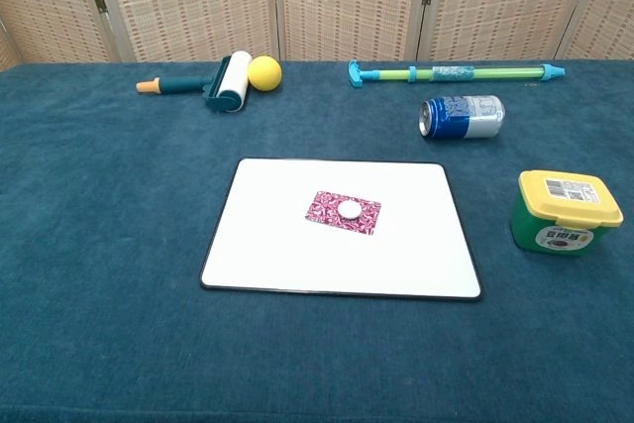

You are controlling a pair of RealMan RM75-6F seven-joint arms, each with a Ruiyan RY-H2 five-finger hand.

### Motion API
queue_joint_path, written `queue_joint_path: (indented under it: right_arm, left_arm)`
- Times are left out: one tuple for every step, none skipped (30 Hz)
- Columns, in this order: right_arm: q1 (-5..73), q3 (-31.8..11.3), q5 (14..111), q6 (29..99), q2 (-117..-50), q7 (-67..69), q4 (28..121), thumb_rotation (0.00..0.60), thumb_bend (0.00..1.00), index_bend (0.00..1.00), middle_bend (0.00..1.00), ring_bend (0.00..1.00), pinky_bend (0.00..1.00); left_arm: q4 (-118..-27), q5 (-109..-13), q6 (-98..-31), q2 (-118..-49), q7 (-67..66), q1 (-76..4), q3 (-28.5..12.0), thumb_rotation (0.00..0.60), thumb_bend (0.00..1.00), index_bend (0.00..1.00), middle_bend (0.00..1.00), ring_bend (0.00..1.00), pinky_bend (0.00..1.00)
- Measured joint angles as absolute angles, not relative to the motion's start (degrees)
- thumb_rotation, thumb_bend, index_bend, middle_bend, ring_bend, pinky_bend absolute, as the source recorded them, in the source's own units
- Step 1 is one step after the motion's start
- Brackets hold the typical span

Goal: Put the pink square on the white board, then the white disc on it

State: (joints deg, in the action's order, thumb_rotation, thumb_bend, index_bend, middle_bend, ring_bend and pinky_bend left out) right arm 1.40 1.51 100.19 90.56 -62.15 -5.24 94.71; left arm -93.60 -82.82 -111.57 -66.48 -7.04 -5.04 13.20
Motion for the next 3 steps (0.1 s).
queue_joint_path:
  right_arm:
    - [1.5, 1.5, 100.1, 90.4, -62.2, -5.2, 94.7, 0.6, 0.32, 0.0, 0.0, 0.0, 0.0]
    - [1.5, 1.4, 99.9, 90.3, -62.2, -5.2, 94.7, 0.6, 0.32, 0.0, 0.0, 0.0, 0.0]
    - [1.6, 1.4, 99.7, 90.1, -62.2, -5.3, 94.6, 0.6, 0.32, 0.0, 0.0, 0.0, 0.0]
  left_arm:
    - [-93.7, -82.9, -110.8, -66.5, -7.2, -5.0, 12.8, 0.6, 0.3, 0.12, 0.1, 0.02, 0.17]
    - [-93.7, -83.1, -109.9, -66.4, -7.5, -4.9, 12.4, 0.6, 0.3, 0.12, 0.1, 0.02, 0.17]
    - [-93.8, -83.2, -109.2, -66.4, -7.6, -4.9, 12.1, 0.6, 0.3, 0.12, 0.1, 0.02, 0.17]
